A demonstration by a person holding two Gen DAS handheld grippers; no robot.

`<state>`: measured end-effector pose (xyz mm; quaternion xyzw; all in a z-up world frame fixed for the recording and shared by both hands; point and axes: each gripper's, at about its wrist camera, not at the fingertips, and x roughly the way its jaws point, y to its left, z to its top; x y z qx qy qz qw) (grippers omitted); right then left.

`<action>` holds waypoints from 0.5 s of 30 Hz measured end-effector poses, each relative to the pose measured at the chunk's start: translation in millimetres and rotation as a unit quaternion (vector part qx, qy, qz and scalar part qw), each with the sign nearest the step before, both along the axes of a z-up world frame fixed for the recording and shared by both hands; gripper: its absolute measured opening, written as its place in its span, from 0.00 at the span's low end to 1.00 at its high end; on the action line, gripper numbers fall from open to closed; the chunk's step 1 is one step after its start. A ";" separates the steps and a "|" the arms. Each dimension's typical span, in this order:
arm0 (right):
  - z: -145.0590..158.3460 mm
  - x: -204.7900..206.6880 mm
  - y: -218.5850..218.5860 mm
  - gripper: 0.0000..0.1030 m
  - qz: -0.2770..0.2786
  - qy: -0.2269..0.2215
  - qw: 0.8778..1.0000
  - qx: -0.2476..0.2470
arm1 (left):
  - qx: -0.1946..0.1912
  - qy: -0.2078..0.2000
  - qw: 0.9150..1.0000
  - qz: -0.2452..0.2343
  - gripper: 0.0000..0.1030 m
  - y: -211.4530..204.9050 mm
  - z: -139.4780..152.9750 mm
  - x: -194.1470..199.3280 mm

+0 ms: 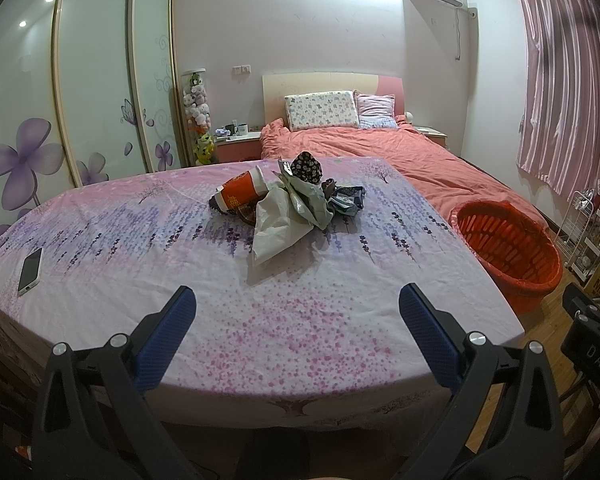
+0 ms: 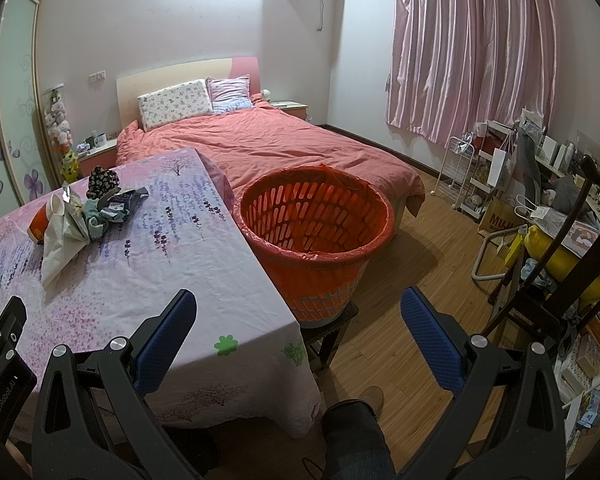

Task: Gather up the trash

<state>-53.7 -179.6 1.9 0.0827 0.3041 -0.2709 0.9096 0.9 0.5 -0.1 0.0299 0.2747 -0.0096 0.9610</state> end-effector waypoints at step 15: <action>-2.1 2.6 -0.2 0.98 0.001 0.003 1.000 -0.001 | 0.000 0.004 1.000 0.001 0.97 0.3 -3.7 0.6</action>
